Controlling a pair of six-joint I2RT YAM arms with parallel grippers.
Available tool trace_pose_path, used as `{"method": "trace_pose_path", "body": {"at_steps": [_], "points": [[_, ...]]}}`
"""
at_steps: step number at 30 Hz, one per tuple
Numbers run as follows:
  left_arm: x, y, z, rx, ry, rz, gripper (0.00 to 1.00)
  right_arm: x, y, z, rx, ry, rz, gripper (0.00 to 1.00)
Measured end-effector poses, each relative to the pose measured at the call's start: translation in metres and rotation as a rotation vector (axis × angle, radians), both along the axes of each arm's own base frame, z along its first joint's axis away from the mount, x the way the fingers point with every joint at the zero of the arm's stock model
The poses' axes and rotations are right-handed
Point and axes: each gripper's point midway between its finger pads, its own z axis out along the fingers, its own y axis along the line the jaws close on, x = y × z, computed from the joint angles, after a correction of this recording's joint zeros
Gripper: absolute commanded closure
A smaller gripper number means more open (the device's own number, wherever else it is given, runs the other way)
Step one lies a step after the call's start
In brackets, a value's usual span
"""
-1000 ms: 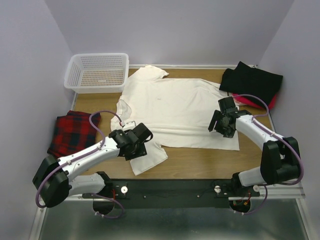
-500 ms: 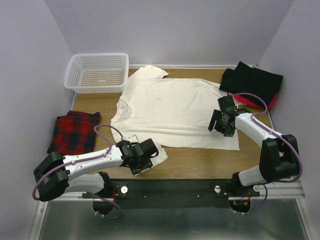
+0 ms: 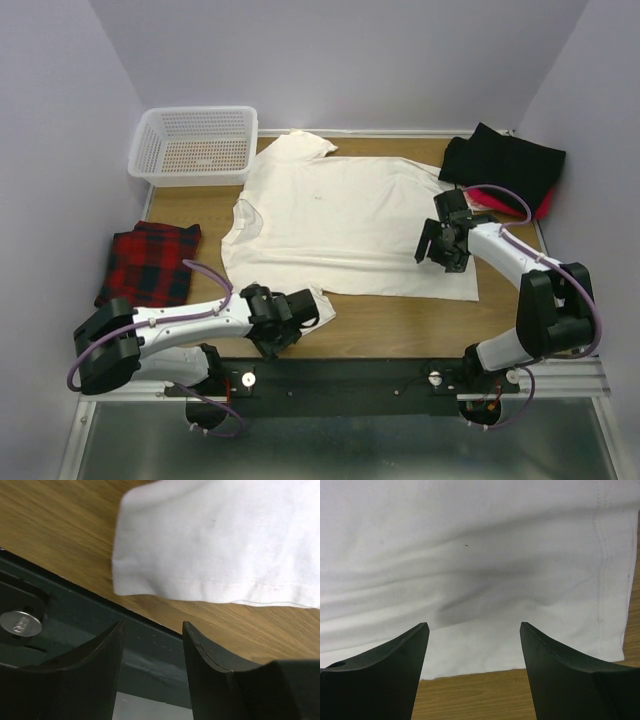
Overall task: Fold and stack the t-shirts
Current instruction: Grap the side of the flattened tshirt closest away from the robot with both arms
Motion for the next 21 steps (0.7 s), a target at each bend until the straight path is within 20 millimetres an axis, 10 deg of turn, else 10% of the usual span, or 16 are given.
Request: {"method": "trace_pose_path", "body": {"at_steps": [21], "points": [[0.023,0.008,-0.007,0.188,-0.043,0.086,0.45,-0.002,0.004,-0.006,0.016,0.026,0.017,0.18]]}}
